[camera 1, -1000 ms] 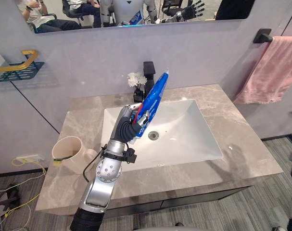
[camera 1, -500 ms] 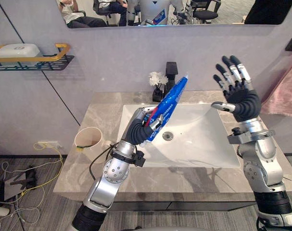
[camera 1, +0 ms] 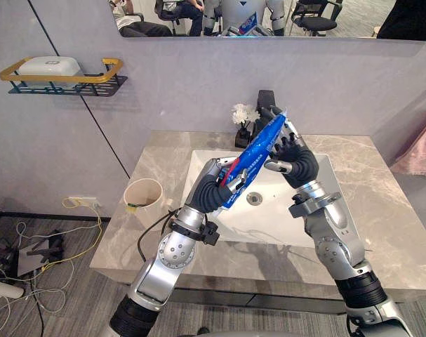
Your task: Organize washtable
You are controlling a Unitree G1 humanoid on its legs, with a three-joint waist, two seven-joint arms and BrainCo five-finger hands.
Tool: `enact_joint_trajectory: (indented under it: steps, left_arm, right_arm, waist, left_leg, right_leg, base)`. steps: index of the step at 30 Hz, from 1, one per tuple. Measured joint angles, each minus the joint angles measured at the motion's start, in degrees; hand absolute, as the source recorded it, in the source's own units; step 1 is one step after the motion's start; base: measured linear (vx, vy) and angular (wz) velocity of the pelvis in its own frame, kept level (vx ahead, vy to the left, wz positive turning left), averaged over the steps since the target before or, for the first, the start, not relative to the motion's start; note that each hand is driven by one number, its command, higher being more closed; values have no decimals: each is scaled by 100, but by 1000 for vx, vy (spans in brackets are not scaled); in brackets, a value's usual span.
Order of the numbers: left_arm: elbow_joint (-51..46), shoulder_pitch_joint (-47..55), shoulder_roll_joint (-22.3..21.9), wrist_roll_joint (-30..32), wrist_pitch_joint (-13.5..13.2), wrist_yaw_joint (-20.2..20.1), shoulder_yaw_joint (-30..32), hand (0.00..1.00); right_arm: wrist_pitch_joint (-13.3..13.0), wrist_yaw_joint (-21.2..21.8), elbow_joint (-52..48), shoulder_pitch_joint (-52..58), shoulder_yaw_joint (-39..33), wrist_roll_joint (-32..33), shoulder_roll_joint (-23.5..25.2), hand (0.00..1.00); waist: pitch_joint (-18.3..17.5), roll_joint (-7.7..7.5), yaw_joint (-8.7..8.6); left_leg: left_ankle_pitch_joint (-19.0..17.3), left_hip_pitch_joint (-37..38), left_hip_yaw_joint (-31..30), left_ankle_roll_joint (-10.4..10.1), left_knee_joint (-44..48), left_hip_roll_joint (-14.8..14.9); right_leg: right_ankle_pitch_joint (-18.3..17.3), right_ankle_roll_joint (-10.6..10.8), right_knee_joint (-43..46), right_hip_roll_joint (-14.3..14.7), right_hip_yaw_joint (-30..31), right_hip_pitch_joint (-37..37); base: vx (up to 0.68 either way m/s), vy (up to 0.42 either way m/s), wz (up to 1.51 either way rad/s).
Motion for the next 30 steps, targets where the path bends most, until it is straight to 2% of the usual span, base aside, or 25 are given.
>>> enact_joint_trajectory:
  steps: [13, 14, 30]
  left_arm:
    - [171, 11, -98, -1, 7, 104, -176, 100]
    - [233, 11, -122, -4, 8, 105, -181, 100]
    - [456, 18, -261, -20, -32, 249, -309, 100]
  right_arm:
    - [100, 114, 236, -164, 539, 638, 343, 0]
    - [105, 114, 236, -190, 568, 669, 380, 100]
    - [129, -18, 241, -464, 685, 807, 375, 100]
  waist:
    - [-22, -34, 0]
    - [-22, -34, 0]
    - [-54, -83, 7]
  left_leg:
    - [16, 7, -2, 1, -14, 0]
    - [17, 9, -1, 0, -15, 2]
    - [77, 22, 20, -1, -125, -1]
  right_leg:
    - [3, 2, -2, 1, 2, 1]
    - [3, 2, -2, 3, 4, 1]
    - [62, 31, -99, 15, 25, -4]
  base:
    - [0, 0, 0]
    - [0, 0, 0]
    - [-6, 0, 0]
